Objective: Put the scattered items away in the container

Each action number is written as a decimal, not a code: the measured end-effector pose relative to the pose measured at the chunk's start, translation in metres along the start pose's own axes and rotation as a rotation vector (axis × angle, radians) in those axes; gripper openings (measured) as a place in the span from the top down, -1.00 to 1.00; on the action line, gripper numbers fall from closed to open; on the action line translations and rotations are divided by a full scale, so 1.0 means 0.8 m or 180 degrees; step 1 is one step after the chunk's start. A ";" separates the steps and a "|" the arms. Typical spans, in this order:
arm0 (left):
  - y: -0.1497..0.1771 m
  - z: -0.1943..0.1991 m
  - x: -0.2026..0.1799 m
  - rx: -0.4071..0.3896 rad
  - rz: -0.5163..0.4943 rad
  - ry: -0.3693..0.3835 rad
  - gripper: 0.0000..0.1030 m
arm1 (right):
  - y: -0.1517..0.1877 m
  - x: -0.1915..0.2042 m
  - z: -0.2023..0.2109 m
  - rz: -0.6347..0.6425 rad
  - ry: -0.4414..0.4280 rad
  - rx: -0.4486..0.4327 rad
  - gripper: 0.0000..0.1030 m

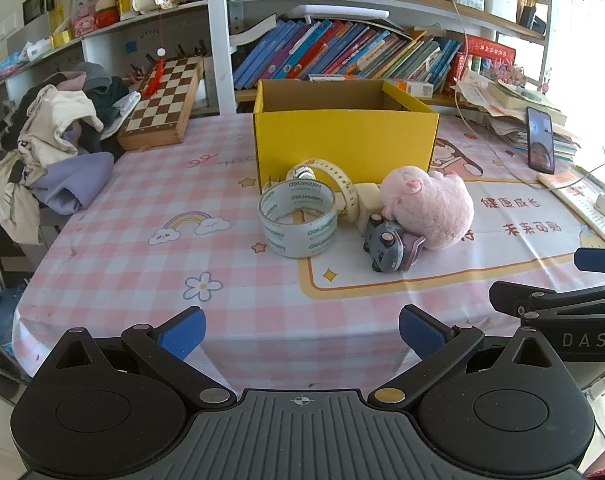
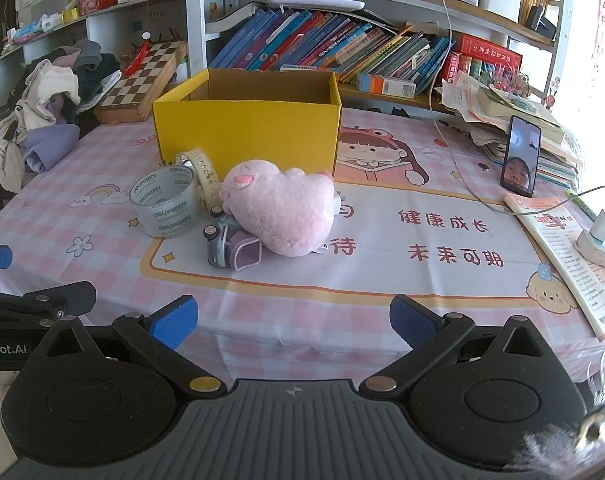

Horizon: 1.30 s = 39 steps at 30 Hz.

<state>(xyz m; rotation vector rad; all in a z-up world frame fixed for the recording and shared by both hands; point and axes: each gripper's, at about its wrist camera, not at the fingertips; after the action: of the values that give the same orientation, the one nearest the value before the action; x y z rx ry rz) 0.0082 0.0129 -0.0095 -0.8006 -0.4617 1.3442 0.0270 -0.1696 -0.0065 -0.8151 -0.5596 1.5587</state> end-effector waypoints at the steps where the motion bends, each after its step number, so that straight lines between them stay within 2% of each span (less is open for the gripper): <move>1: 0.000 0.000 0.000 0.0001 0.0001 -0.0002 -1.00 | 0.000 0.000 0.000 -0.0001 -0.0001 0.0002 -1.00; 18: 0.001 0.002 0.004 -0.0028 -0.0002 -0.0068 -1.00 | -0.001 0.002 0.000 0.0003 -0.0042 0.0003 -1.00; 39: 0.000 -0.002 0.015 -0.0011 0.0072 0.0063 -1.00 | -0.005 0.008 -0.002 0.0092 -0.0084 -0.0002 -0.99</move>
<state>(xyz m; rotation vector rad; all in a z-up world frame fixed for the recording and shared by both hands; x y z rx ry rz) 0.0115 0.0239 -0.0120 -0.8235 -0.4407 1.3554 0.0309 -0.1629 -0.0053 -0.8074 -0.5696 1.5979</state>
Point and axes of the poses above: each gripper's, at about its wrist camera, not at the fingertips, and z roughly against the way its jaws point, x to its left, y to its underside, and after that the axes turned 14 degrees about y, right-handed
